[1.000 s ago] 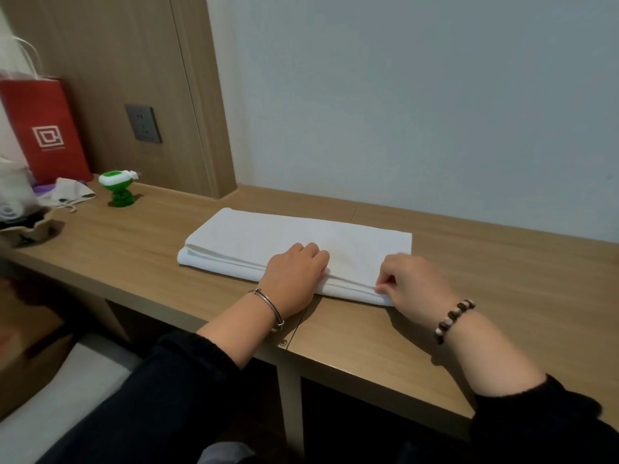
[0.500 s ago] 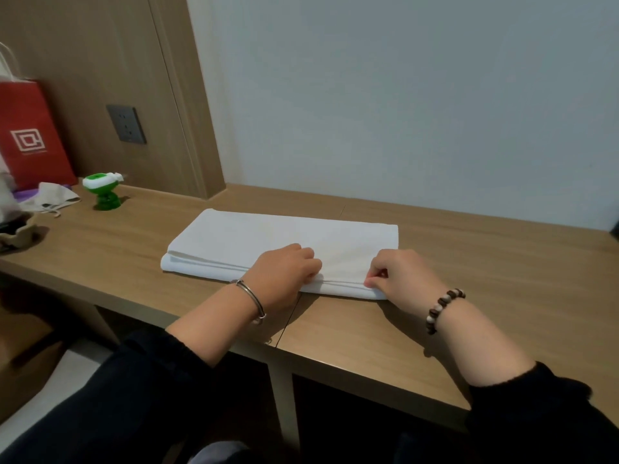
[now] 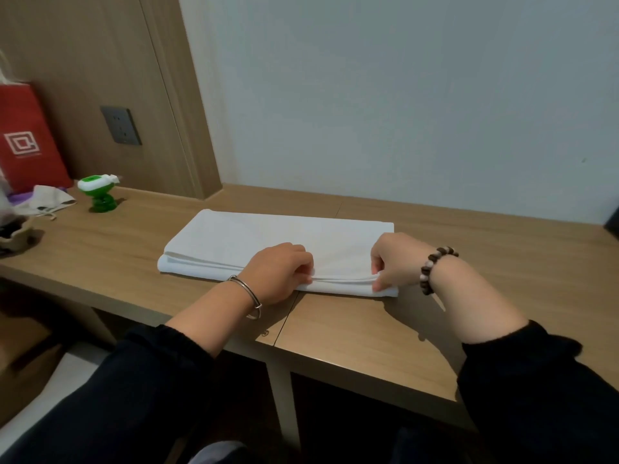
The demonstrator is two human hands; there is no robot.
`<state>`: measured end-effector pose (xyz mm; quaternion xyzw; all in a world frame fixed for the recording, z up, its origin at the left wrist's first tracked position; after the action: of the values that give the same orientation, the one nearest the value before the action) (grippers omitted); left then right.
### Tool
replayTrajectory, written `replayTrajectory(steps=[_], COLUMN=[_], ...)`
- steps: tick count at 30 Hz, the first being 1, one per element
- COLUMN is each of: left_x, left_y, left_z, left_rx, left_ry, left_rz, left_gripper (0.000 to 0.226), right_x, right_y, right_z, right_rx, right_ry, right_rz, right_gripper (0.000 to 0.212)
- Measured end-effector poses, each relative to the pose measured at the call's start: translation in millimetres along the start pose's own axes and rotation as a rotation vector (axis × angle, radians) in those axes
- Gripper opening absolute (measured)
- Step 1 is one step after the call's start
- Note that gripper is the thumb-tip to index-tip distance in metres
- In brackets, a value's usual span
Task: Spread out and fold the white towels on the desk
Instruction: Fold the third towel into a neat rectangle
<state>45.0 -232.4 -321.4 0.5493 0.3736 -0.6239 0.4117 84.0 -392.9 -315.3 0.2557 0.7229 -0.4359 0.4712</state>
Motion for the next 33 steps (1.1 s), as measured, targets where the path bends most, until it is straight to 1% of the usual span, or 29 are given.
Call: replayTrajectory(steps=[3, 5, 6, 7, 8, 9, 10, 11, 13, 16, 18, 20, 23, 26, 27, 29, 31, 32, 33], left_x=[0.0, 0.2, 0.4, 0.6, 0.6, 0.7, 0.5, 0.3, -0.2, -5.0, -9.4, -10.8, -7.9, -7.5, -7.3, -7.9, -10.7, -10.6, -6.8], left_y=[-0.2, 0.2, 0.9, 1.2, 1.4, 1.0, 0.5, -0.2, -1.4, -4.4, -9.7, -16.7, -19.5, -15.7, -11.1, 1.9, 14.6, 20.8, 27.7], left_z=[-0.9, -1.5, -2.0, -2.3, -2.6, -2.6, -2.6, -2.2, -0.8, 5.9, 15.5, 25.3, 27.3, 17.3, 11.1, -1.0, -2.7, -0.3, 3.3], left_rx=[0.012, 0.020, 0.026, 0.031, 0.035, 0.039, 0.045, 0.052, 0.067, 0.098, 0.149, 0.190, 0.190, 0.133, 0.086, -0.034, -0.119, -0.136, -0.148], left_ry=[-0.021, -0.022, -0.021, -0.017, -0.012, -0.011, -0.013, -0.015, -0.001, 0.084, 0.172, 0.224, 0.171, 0.060, 0.005, -0.083, -0.090, -0.086, -0.067], left_rz=[-0.009, -0.020, -0.024, -0.027, -0.028, -0.024, -0.013, 0.001, 0.027, 0.069, 0.127, 0.186, 0.169, 0.143, 0.123, 0.094, 0.128, 0.148, 0.134], left_gripper=[0.007, 0.006, 0.005, 0.004, 0.004, 0.003, 0.003, 0.003, 0.005, 0.007, 0.009, 0.018, 0.015, 0.026, 0.030, 0.036, 0.032, 0.028, 0.029], right_x=[-4.2, -11.2, -17.9, -26.3, -31.3, -30.0, -24.7, -15.7, 1.6, 9.4, 8.9, 10.1, 14.6, 17.8, 19.1, 20.5, 18.8, 18.0, 17.8], right_y=[2.2, -1.7, -7.4, -16.4, -27.7, -38.3, -46.0, -48.0, -44.6, -33.0, -30.4, -28.9, -25.1, -24.6, -25.3, -25.3, -25.3, -25.3, -25.1], right_z=[-4.5, -10.4, -16.7, -25.2, -33.0, -37.5, -38.6, -36.8, -30.1, -17.0, -13.9, -12.4, -8.0, -2.6, -2.4, -1.8, -2.3, -2.8, -2.7], right_rx=[-0.001, 0.001, -0.023, -0.094, -0.187, -0.272, -0.321, -0.344, -0.335, -0.232, -0.221, -0.213, -0.198, -0.193, -0.194, -0.193, -0.187, -0.181, -0.171], right_ry=[-0.083, -0.190, -0.270, -0.348, -0.405, -0.431, -0.434, -0.420, -0.371, -0.304, -0.283, -0.275, -0.270, -0.211, -0.199, -0.186, -0.182, -0.179, -0.169], right_rz=[-0.002, 0.079, 0.184, 0.351, 0.515, 0.629, 0.687, 0.685, 0.630, 0.563, 0.576, 0.560, 0.459, 0.358, 0.340, 0.317, 0.325, 0.329, 0.330], right_gripper=[0.017, 0.010, 0.006, 0.004, 0.009, 0.016, 0.021, 0.025, 0.028, 0.021, 0.018, 0.015, 0.014, 0.013, 0.013, 0.021, 0.026, 0.028, 0.029])
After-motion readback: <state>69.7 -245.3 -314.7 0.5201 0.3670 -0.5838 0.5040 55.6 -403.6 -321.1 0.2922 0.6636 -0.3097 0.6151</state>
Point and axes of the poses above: each hand's wrist, its own y-axis towards the middle knuckle, its own x-axis out of the palm, z = x × y, the point moved 8 cm from there along y, towards the middle knuckle, and after that the axes turned 15 degrees about -z, right-handed, at the moved point
